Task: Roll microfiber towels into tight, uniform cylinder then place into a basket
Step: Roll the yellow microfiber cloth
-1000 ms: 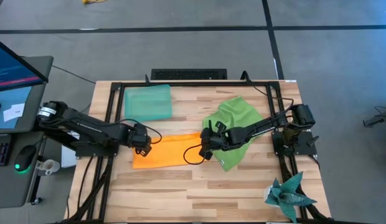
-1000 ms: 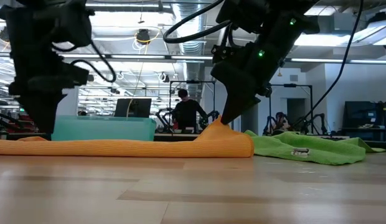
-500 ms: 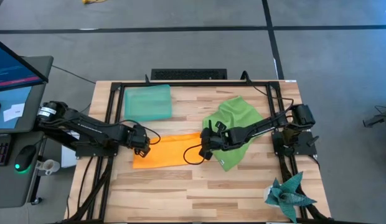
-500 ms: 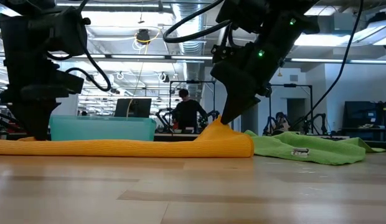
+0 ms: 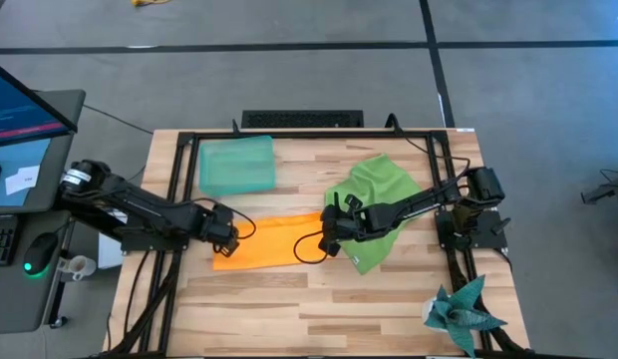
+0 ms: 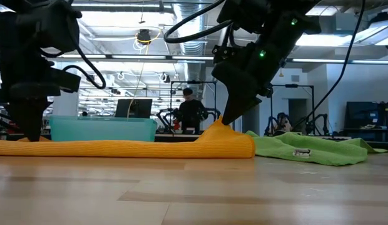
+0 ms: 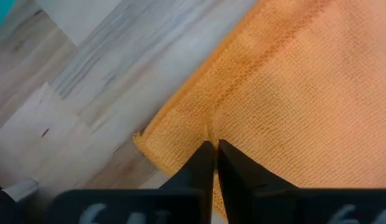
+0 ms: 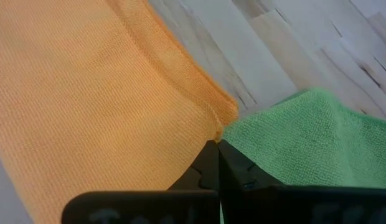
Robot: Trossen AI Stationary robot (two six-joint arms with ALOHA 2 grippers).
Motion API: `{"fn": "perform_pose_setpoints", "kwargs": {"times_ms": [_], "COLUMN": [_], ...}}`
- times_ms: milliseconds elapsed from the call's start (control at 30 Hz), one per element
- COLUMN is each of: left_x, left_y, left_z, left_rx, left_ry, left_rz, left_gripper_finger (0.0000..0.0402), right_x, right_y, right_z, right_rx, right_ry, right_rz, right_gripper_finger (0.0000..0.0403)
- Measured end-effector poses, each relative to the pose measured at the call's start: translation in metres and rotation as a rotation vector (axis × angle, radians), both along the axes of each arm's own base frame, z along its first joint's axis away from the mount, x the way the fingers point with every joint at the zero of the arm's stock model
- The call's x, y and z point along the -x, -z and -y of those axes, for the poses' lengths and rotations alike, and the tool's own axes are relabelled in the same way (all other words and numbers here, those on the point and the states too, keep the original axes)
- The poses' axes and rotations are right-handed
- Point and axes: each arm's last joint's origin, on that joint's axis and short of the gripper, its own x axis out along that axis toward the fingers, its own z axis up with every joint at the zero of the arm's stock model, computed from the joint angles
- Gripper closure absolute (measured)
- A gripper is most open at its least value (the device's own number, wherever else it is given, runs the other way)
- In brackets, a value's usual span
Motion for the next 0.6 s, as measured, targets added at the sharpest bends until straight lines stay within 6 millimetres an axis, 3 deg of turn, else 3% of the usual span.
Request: {"fn": "perform_pose_setpoints", "kwargs": {"times_ms": [300,600], "left_x": [0.005,-0.006], "left_y": [-0.002,-0.025], "left_z": [0.019,0.037], "left_rx": [-0.002,-0.007], "left_ry": [0.002,0.058], "left_rz": [0.035,0.133], "left_gripper_finger": [0.0399,0.0401], "right_x": [0.000,0.000], "right_y": [0.000,0.000], "right_z": [0.000,0.000], "right_rx": [0.003,0.003], "right_ry": [-0.003,-0.004], "right_rz": [-0.001,-0.001], "right_gripper_finger": [0.0393,0.0393]}}
